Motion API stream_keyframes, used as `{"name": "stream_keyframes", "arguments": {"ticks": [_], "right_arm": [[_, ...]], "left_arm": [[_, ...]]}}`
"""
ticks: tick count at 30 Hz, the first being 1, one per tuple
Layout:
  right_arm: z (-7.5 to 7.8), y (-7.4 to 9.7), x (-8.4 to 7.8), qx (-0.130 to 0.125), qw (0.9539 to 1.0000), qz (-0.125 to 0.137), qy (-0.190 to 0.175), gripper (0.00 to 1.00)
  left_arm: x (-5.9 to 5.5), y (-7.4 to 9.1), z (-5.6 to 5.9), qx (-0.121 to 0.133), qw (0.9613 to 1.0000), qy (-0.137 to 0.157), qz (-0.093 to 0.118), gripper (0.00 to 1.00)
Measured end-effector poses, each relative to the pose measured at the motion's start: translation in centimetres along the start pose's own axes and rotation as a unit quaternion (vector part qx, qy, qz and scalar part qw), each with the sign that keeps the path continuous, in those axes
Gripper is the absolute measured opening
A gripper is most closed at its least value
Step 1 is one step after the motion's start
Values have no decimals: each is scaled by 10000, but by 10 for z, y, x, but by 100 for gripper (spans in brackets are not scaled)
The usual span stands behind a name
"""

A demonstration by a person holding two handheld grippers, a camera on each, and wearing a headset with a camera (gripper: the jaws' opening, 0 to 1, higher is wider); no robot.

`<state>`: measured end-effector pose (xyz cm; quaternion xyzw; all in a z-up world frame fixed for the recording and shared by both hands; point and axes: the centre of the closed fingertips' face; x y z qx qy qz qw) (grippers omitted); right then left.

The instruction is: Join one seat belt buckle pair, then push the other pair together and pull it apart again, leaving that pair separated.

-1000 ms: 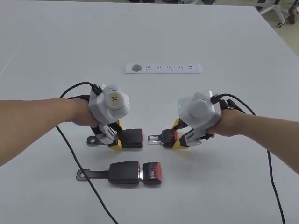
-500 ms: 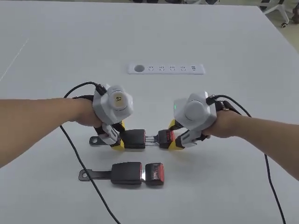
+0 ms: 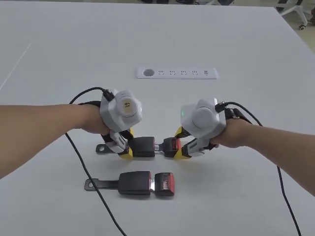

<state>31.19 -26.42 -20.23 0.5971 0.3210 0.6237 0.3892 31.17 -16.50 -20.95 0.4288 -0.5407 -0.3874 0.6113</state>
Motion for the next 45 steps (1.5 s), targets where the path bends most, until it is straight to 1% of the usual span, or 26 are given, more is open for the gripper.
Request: {"name": "stream_keyframes", "arguments": {"ticks": [4,7,8,9,13,15,18,22,25,26,27,32,35,36,39,40,43,45], "right_arm": [[1,-1,-1,-6,10000,6,-14,30],[1,-1,-1,-22,10000,7,10,30],[1,-1,-1,-27,10000,11,0,30],[1,0,-1,-30,10000,20,0,30],[1,0,-1,-51,10000,54,-35,30],[1,0,0,-61,9999,71,-49,30],[0,0,0,-67,9999,112,-89,29],[-1,0,2,-52,9999,121,-78,29],[0,-1,3,-47,9999,112,-51,29],[0,-2,3,-49,9999,113,-49,29],[0,-2,4,-47,9999,118,-48,29],[0,-2,5,-9,9999,134,19,29],[1,-3,5,-11,9999,118,-15,29],[2,-4,5,-16,9999,112,-15,29],[2,-5,7,-37,9999,122,-53,29],[2,-6,8,-57,9999,99,-61,29],[1,-9,13,-74,9998,145,-118,29],[1,-9,13,-94,9998,133,-141,29]], "left_arm": [[1,1,0,7,10000,3,28,31],[-2,-1,-3,13,10000,3,60,31],[1,1,1,20,10000,3,73,31],[1,1,1,25,10000,8,82,31],[0,0,0,41,9999,-7,108,31],[-3,-2,-4,42,9999,-16,136,31],[-2,-1,-2,43,9998,-2,206,30],[0,0,0,38,9997,-57,215,30],[-2,-1,-3,31,9997,-84,218,30],[1,1,2,33,9997,-88,236,30],[1,2,3,35,9996,-80,260,30],[1,1,1,57,9993,-48,363,30],[-1,-1,-2,53,9994,-76,343,30],[1,1,1,51,9994,-84,328,30],[2,1,1,47,9995,-115,279,30],[1,1,0,50,9995,-125,276,30],[2,2,2,57,9995,-103,291,30],[2,1,2,61,9995,-88,311,30]]}}
Point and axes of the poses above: the centre of the closed fingertips' face, and the gripper's own axes: y roughly backward along the fingers, z roughly to its right, x roughly out of its top, and after that the axes turned 2 degrees about -z, right-handed
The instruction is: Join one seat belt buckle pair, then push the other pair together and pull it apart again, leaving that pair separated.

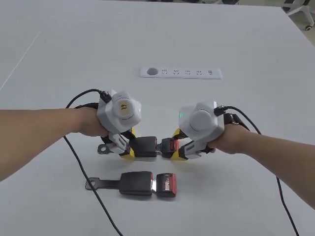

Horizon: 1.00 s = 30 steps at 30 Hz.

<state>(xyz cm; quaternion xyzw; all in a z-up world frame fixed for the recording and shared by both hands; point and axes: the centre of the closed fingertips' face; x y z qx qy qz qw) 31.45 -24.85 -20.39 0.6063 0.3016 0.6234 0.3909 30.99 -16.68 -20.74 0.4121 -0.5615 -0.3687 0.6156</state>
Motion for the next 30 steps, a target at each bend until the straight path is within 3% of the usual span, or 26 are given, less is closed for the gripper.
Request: {"name": "stream_keyframes", "arguments": {"ticks": [8,15,22,30], "right_arm": [[-2,-2,2,-60,9999,-2,-136,28],[-3,-2,3,-154,9994,15,-302,27],[-4,-2,3,-169,9994,9,-313,27],[-4,0,4,-140,9995,-13,-266,27]], "left_arm": [[-2,-3,-3,9,9999,-158,26,29],[3,0,3,55,9998,-166,31,29],[0,-3,-1,46,9998,-195,-12,29],[3,-2,2,1,9992,-380,-81,29]]}}
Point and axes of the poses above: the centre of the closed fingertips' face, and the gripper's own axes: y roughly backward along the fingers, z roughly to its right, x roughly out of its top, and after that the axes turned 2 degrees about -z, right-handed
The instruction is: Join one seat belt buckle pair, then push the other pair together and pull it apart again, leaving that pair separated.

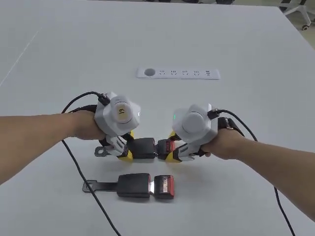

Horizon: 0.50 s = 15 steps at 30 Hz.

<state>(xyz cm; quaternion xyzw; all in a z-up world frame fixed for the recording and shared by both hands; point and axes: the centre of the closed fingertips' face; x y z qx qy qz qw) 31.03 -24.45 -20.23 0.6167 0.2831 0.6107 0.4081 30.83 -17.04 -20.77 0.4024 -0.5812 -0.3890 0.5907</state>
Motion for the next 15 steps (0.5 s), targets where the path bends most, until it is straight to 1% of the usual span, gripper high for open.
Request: {"name": "stream_keyframes", "arguments": {"ticks": [5,7,9,14,15], "right_arm": [[0,-1,0,10,10000,6,9,27],[1,0,0,12,10000,6,6,27],[1,-1,0,19,10000,9,30,28],[1,-2,1,40,9999,5,151,28],[2,-2,1,47,9997,-3,242,28]], "left_arm": [[-3,-2,-4,-5,10000,-13,18,29],[1,1,-1,-10,10000,-11,20,29],[-1,-1,-2,-12,10000,-2,29,29],[-3,-1,-3,-8,9999,58,98,30],[-4,-2,-5,-3,9999,70,100,30]]}}
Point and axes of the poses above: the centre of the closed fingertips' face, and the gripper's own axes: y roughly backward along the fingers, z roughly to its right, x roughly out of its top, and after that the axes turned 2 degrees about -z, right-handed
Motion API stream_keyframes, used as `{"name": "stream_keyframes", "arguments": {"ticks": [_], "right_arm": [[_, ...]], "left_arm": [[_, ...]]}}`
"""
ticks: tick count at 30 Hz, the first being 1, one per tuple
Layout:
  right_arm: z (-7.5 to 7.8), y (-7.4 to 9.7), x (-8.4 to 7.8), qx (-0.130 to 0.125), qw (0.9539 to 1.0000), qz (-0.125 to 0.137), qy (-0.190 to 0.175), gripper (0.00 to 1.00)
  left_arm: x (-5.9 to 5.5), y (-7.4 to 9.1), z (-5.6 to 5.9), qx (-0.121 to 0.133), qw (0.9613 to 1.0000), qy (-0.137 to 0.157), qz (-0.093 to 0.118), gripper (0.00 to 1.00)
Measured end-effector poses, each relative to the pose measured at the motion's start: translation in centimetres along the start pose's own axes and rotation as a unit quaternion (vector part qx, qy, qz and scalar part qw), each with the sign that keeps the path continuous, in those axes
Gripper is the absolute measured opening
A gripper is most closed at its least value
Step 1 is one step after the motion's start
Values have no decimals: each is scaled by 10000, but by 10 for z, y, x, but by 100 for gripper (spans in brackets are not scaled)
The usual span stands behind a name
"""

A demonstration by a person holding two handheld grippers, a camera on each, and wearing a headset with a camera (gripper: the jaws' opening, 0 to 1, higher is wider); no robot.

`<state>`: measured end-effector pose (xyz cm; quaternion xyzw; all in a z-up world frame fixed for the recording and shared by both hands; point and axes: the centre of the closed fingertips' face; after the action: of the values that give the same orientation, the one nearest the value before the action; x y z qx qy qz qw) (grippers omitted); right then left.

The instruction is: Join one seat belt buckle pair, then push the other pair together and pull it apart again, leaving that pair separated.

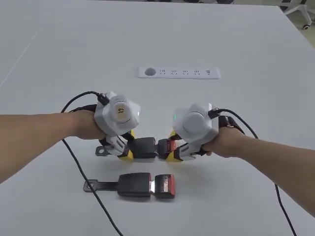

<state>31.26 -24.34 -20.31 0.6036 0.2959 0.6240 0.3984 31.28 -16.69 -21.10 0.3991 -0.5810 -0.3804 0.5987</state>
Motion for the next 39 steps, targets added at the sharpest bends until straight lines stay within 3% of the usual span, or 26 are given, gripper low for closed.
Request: {"name": "stream_keyframes", "arguments": {"ticks": [6,10,12,24,27,39], "right_arm": [[1,0,-2,27,9999,-67,111,29],[4,5,-15,48,9996,-246,140,29],[1,9,-19,148,9997,-133,115,29],[1,15,-29,144,9995,-206,174,29],[0,19,-35,165,9993,-256,198,30],[11,34,-60,93,9992,-391,75,30]], "left_arm": [[-1,-1,0,9,10000,90,-27,30],[1,1,2,6,9999,131,-30,31],[-1,-2,-1,7,9999,144,-22,31],[5,2,8,-3,9999,109,-133,32],[0,-1,2,-3,9998,116,-146,32],[0,1,2,-45,9997,44,-225,32]]}}
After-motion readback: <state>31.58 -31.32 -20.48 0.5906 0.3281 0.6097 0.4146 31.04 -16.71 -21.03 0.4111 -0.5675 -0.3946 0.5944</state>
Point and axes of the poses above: the centre of the closed fingertips' face, and the gripper's own axes: y roughly backward along the fingers, z roughly to its right, x roughly out of its top, and after that the axes turned 2 degrees about -z, right-handed
